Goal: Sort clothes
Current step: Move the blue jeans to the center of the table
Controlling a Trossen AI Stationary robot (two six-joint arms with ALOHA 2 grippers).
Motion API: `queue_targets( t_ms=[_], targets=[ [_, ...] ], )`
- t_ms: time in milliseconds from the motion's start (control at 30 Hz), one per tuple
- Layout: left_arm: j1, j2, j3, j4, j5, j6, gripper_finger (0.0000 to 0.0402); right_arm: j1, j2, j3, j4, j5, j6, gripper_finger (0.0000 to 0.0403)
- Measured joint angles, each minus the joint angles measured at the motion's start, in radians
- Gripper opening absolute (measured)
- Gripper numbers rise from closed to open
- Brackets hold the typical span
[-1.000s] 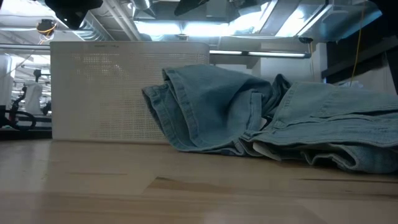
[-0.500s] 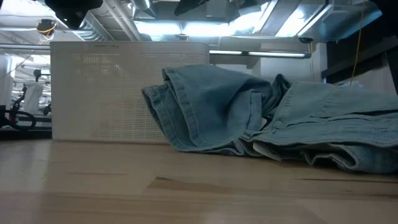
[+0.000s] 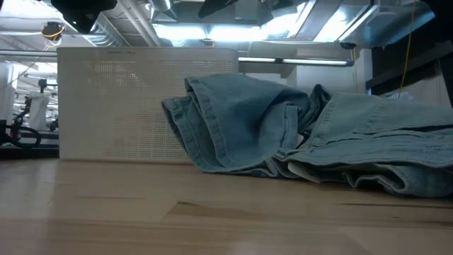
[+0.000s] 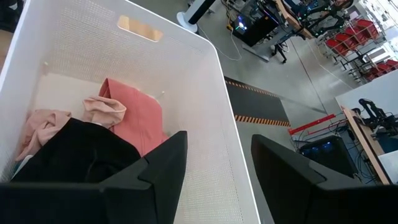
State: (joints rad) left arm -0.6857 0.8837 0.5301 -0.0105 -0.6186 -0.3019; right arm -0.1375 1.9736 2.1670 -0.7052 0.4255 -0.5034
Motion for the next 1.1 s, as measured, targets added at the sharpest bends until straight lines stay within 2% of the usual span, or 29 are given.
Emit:
queue_targets(
  t_ms=[400,533,700,900,1100],
  targets=[
    [0.000,0.000,0.000,0.000,0.000,0.016,0.0172,0.000,0.000,0.000,0.059,0.000,0.002,0.0199],
    [0.000,0.000,0.000,-0.001,0.000,0.012,0.0172,0.007,0.000,0.006,0.049,-0.047,0.016,0.0199],
    [0.000,0.000,0.000,-0.001,0.000,0.002,0.0172,0.073,-0.011,0.047,-0.090,-0.048,-0.057,0.0199],
    [0.000,0.000,0.000,-0.004,0.000,0.000,0.0172,0.233,-0.045,0.112,-0.324,0.055,-0.069,0.0199],
    [0.000,0.000,0.000,-0.004,0.000,-0.010,0.0172,0.397,-0.089,0.114,-0.600,0.206,0.137,0.0199]
  ],
)
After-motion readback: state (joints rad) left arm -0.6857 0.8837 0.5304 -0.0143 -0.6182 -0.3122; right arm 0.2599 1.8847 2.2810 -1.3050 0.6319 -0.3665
